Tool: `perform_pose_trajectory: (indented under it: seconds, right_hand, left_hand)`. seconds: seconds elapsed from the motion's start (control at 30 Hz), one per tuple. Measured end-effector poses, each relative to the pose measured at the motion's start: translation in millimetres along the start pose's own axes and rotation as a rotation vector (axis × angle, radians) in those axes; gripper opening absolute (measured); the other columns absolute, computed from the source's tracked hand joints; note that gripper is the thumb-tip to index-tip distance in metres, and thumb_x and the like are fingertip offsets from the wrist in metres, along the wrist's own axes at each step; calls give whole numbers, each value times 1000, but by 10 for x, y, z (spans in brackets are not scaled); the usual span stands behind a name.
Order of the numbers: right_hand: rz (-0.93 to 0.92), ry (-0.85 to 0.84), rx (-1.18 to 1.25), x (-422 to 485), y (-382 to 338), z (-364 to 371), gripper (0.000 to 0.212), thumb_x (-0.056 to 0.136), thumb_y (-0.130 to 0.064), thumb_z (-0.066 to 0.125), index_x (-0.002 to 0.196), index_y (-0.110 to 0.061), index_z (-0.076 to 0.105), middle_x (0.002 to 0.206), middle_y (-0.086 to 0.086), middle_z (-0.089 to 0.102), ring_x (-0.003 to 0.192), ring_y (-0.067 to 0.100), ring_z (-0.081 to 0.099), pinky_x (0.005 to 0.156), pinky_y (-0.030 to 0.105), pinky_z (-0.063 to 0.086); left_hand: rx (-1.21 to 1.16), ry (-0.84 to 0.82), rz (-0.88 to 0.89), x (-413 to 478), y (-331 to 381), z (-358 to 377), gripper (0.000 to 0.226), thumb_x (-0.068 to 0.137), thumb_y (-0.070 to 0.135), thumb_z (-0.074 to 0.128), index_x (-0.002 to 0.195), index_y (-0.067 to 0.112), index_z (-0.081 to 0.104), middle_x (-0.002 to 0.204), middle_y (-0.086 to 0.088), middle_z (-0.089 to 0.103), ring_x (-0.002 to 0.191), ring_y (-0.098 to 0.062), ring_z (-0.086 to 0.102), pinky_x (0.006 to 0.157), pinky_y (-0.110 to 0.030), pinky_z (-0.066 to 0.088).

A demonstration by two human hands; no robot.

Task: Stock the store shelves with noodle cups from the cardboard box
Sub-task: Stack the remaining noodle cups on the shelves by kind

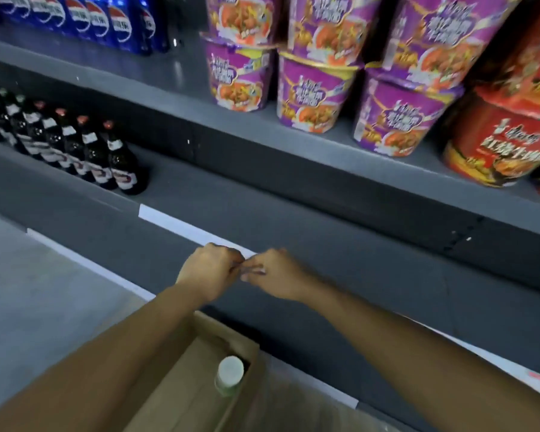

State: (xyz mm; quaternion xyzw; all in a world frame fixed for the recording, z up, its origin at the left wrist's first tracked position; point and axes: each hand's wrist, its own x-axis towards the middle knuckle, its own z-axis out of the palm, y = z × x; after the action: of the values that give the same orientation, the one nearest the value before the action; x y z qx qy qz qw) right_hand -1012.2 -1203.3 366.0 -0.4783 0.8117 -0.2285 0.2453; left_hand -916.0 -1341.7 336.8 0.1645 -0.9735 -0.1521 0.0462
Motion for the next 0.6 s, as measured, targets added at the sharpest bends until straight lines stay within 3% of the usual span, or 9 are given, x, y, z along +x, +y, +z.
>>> perform_pose_trajectory:
  seconds: [0.1, 0.2, 0.27, 0.33, 0.4, 0.5, 0.53, 0.6]
  right_hand:
    - [56, -66, 97, 190, 246, 573, 21, 91, -17, 58, 105, -9, 71, 108, 10, 69, 101, 23, 63, 92, 36, 49]
    - [101, -89, 147, 328, 503, 1211, 20, 91, -8, 54, 94, 9, 65, 95, 25, 65, 80, 25, 60, 68, 29, 45]
    - [123, -103, 195, 379, 697, 1636, 19, 89, -7, 55, 78, 5, 64, 80, 18, 66, 66, 9, 57, 58, 19, 39]
    - [138, -148, 231, 448, 921, 2042, 24, 88, -9, 58, 66, -9, 64, 69, 5, 62, 58, -1, 53, 55, 16, 34]
    - [172, -193, 235, 534, 1162, 2437, 14, 88, -13, 60, 83, -11, 74, 85, 5, 71, 78, 1, 61, 64, 16, 40]
    - [203, -230, 241, 708, 1541, 2945, 20, 89, -14, 61, 105, -10, 72, 107, 4, 71, 102, 10, 62, 82, 18, 45]
    - [209, -254, 225, 779, 1662, 3099, 19, 90, -15, 60, 105, -10, 72, 107, 5, 70, 103, 13, 62, 82, 22, 46]
    - [245, -305, 147, 956, 1925, 3404, 14, 92, -20, 57, 84, -16, 67, 89, 5, 66, 89, 17, 59, 69, 27, 42]
  left_hand:
    - [27, -39, -76, -117, -309, 538, 23, 89, 46, 53, 87, 29, 70, 86, 0, 71, 79, -26, 64, 69, -35, 53]
    - [12, -83, -148, -291, -575, 1130, 26, 87, 44, 52, 87, 25, 71, 89, -1, 71, 83, -28, 64, 70, -35, 53]
    - [-32, -118, -181, -428, -735, 1553, 34, 84, 46, 45, 90, 27, 72, 93, -3, 71, 88, -30, 64, 74, -36, 53]
    - [-4, -168, -209, -542, -880, 1972, 26, 86, 38, 48, 94, 28, 71, 98, -2, 70, 93, -29, 64, 77, -32, 51]
    - [-15, -205, -261, -625, -1052, 2392, 18, 87, 31, 53, 94, 30, 70, 96, -2, 69, 92, -28, 64, 74, -30, 48]
    - [-60, -234, -317, -700, -1249, 2940, 19, 88, 35, 54, 100, 35, 68, 95, -1, 71, 93, -29, 64, 76, -30, 48]
    - [-70, -235, -324, -715, -1306, 3109, 20, 88, 38, 54, 103, 37, 67, 98, -1, 71, 95, -29, 64, 78, -30, 48]
    - [-91, -254, -341, -708, -1418, 3427, 24, 88, 37, 54, 109, 41, 66, 105, 0, 70, 99, -28, 63, 82, -30, 47]
